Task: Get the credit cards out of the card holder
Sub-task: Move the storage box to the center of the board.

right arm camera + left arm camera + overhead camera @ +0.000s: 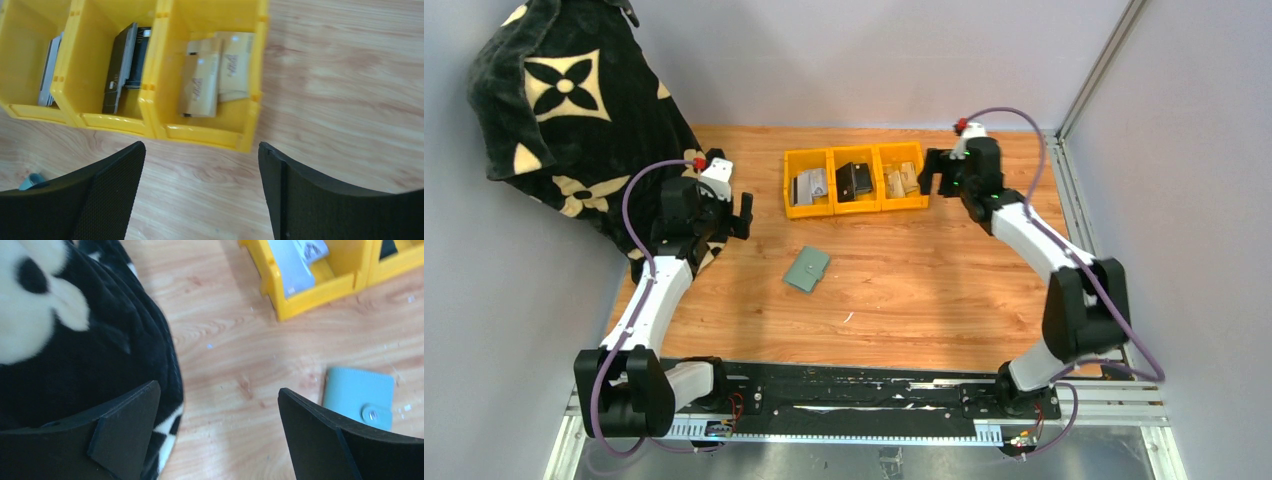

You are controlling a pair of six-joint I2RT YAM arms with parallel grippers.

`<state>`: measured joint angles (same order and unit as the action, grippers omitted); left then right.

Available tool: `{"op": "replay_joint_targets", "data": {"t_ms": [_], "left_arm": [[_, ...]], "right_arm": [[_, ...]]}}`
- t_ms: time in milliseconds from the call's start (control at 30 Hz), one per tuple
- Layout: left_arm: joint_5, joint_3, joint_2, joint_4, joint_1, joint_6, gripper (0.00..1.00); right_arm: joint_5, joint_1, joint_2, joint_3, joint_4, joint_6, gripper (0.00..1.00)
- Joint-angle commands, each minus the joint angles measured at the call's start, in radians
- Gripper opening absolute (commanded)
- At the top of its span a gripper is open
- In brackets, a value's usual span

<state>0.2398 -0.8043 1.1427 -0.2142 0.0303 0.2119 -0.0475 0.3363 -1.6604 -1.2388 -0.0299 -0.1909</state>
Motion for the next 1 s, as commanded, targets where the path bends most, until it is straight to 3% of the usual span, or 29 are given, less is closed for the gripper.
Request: {"op": "replay_joint_targets", "data": {"t_ms": [0, 200, 533, 767, 967], "left_arm": [[0.073, -0.022, -0.018, -0.175, -0.004, 0.071, 1.00], [0.112, -0.023, -0.049, -0.238, -0.004, 0.124, 1.00], [0.190, -0.055, -0.053, -0.344, -0.004, 0.195, 1.00], [0.206, -0.082, -0.049, -0.408, -0.004, 0.223, 1.00], [0.228, -0.100, -0.072, -0.447, -0.004, 0.239, 1.00]], "right_arm": [[0.123, 0.117, -0.168, -0.207, 0.155, 0.049, 0.83], [0.206, 0.176, -0.372, -0.447, 0.241, 0.055, 0.78], [0.306, 0.193, -0.531, -0.596, 0.259, 0.038, 0.69], [0.307, 0.196, -0.598, -0.655, 0.273, 0.003, 0.50], [0.367, 0.196, -0.565, -0.583, 0.261, -0.058, 0.30]]}}
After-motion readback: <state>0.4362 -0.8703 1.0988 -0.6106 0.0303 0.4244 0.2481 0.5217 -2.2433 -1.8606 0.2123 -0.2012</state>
